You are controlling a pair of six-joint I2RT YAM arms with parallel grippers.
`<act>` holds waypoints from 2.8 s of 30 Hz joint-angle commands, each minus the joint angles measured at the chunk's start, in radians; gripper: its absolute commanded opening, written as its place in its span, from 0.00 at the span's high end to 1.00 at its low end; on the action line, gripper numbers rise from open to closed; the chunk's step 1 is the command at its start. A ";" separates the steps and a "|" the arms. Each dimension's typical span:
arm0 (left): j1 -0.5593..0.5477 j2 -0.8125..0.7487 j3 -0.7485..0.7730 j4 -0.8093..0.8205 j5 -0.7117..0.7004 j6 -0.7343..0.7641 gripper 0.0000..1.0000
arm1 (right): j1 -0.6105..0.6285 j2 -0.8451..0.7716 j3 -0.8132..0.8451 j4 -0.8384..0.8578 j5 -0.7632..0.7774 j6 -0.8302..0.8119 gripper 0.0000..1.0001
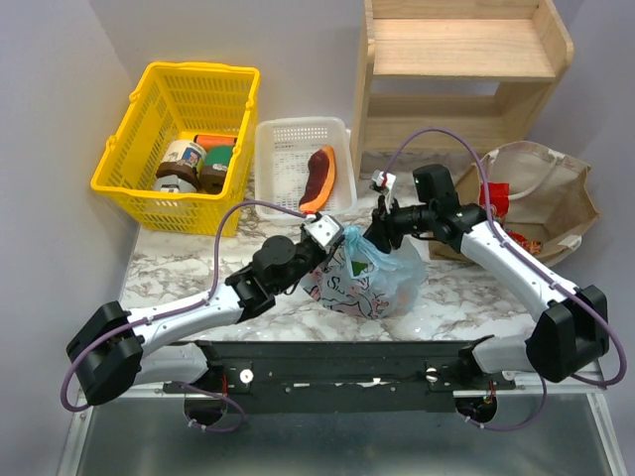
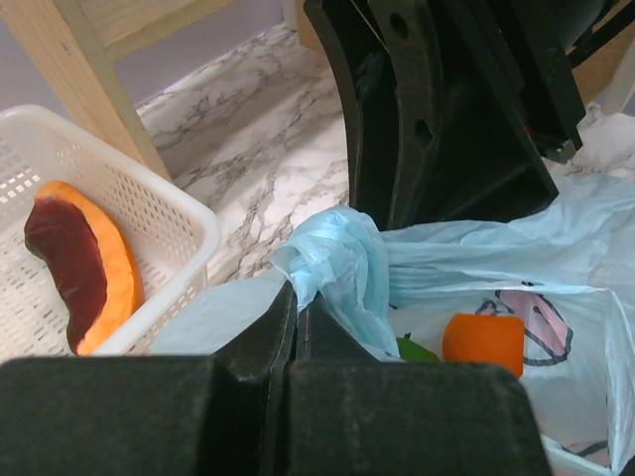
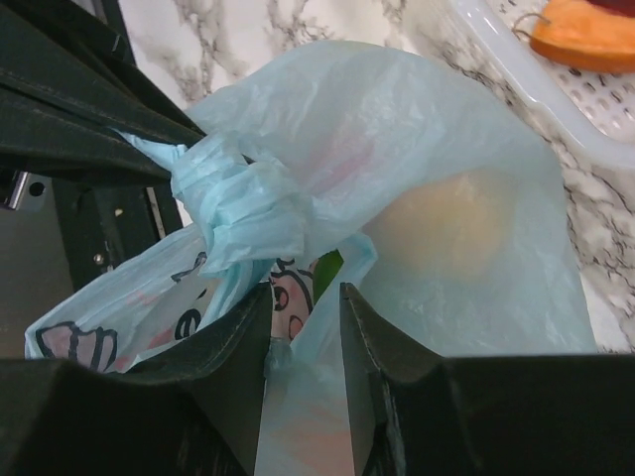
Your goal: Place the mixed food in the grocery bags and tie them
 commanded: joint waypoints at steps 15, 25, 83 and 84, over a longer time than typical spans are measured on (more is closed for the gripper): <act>-0.005 0.003 -0.092 0.221 -0.060 -0.104 1.00 | 0.003 -0.083 -0.272 0.411 -0.205 0.167 0.51; -0.014 0.014 -0.095 0.279 -0.087 -0.131 1.00 | 0.050 -0.046 -0.334 0.505 -0.191 0.201 0.61; -0.119 -0.159 -0.084 0.014 -0.181 -0.217 0.40 | 0.098 -0.235 -0.559 0.898 0.126 0.566 0.99; -0.113 -0.181 -0.074 -0.029 -0.175 -0.220 0.35 | 0.100 -0.235 -0.555 0.885 0.126 0.561 0.99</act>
